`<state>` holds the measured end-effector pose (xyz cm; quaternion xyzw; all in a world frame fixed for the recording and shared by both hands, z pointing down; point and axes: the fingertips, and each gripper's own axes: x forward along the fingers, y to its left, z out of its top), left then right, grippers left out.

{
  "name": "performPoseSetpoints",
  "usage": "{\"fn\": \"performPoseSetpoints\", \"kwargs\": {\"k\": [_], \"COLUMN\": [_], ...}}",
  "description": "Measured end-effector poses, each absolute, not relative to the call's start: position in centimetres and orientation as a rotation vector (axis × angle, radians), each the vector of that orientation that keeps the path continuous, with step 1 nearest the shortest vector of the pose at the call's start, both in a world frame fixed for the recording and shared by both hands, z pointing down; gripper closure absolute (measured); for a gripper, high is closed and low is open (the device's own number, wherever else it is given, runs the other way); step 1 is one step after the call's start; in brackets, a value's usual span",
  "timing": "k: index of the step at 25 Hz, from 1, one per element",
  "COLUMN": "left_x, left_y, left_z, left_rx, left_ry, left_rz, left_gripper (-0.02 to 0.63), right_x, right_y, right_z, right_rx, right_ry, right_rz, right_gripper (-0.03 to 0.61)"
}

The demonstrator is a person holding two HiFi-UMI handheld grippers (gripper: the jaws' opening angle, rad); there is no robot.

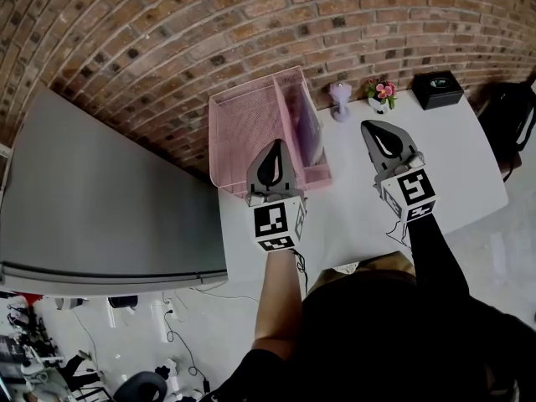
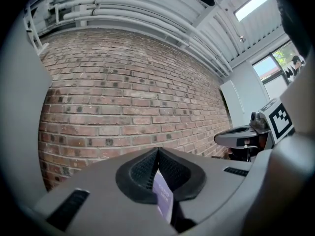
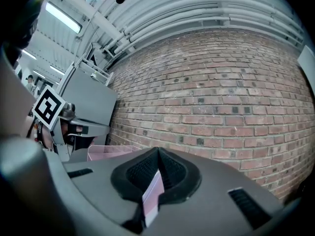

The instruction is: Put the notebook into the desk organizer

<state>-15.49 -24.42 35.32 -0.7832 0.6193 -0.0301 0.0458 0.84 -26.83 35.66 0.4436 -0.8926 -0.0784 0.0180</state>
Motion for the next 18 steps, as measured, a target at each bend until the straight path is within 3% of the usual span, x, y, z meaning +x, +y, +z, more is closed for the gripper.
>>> {"fn": "performPoseSetpoints", "kwargs": {"k": [18], "left_x": [-14.73], "left_y": [-23.47], "left_z": [34.52], "left_rx": [-2.401], "left_ry": [1.858], "left_rz": [-0.057], "left_gripper": [0.598], "right_x": [1.23], "right_y": [-26.19], "right_z": [35.34], "right_rx": [1.390], "right_ry": [-2.775], "right_rz": [-0.237], "right_gripper": [0.558]}}
